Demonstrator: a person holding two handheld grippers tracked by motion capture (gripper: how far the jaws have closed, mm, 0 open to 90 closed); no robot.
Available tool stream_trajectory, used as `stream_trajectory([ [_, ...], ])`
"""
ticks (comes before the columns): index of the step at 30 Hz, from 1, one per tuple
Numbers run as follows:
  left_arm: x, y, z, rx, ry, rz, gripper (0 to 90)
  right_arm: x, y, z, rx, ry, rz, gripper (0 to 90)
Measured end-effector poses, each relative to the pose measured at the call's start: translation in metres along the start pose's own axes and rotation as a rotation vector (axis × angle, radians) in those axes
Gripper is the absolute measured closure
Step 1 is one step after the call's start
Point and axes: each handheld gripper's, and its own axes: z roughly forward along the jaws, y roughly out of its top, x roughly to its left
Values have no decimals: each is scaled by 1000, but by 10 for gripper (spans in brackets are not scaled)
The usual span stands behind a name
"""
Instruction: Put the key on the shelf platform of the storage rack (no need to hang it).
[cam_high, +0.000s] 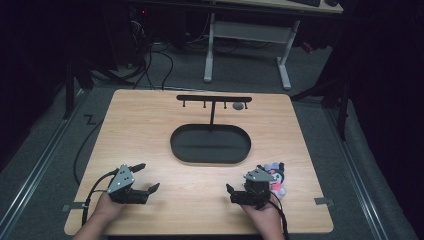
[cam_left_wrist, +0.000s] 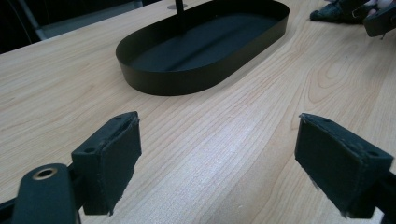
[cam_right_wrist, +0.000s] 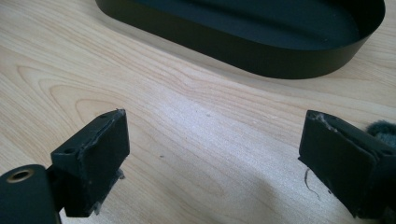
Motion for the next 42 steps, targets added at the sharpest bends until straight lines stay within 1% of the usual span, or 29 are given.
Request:
stream_trajectory([
  [3, 0, 0, 0, 0, -1, 1, 154, 1, 1, 0, 18, -4, -10, 84],
  [7, 0, 0, 0, 0, -2, 0, 154, 3, 2, 2, 60, -8, -24, 85],
  [10, 1, 0, 0, 0, -1, -8, 154, 4, 3, 3, 86, -3, -34, 89],
  [14, 2, -1, -1, -7, 3, -15, 154, 2, 9, 6, 122, 16, -35, 98],
  [17, 1, -2, -4, -27, 1, -10, 154, 2, 9, 6, 120, 13, -34, 102],
  [19, 1, -2, -5, -34, 0, -13, 154, 2, 10, 6, 120, 12, -38, 102],
  [20, 2, -2, -5, -34, 0, -17, 154, 2, 10, 6, 124, 11, -32, 102],
  [21, 2, -2, -5, -37, 0, -20, 154, 2, 11, 5, 133, 12, -21, 130],
  [22, 2, -2, -5, -38, -1, -22, 154, 2, 11, 5, 133, 12, -21, 130],
  [24, 2, -2, -5, -37, -6, -17, 154, 2, 12, 3, 148, 28, -5, 139],
  [25, 1, -2, -5, -38, -6, -17, 154, 1, 13, 2, 152, 29, 0, 143],
  [29, 2, -3, -6, -44, -6, -23, 154, 0, 16, 2, 183, 30, 0, 144],
  [30, 2, -2, -5, -44, -4, -26, 154, 0, 15, 2, 192, 31, 7, 144],
  [31, 2, -2, -5, -44, -3, -28, 154, 1, 15, 3, 204, 45, 7, 144],
  [33, 2, -2, -4, -42, -5, -24, 154, 1, 16, 5, 222, 33, -6, 148],
  [35, 1, -2, -3, -39, -5, -20, 154, 0, 17, 6, 232, 40, 14, 150],
  [37, 1, -2, -3, -39, -6, -18, 154, 0, 19, 7, 246, 36, 22, 151],
  [39, 1, -1, -4, -38, -10, -16, 154, 1, 21, 8, 254, 15, 14, 151],
  [40, 1, -1, -4, -37, -10, -14, 154, 2, 22, 8, 263, 10, 6, 155],
  [42, 0, -1, -5, -39, -15, -7, 154, 2, 24, 9, 291, 9, 6, 171],
])
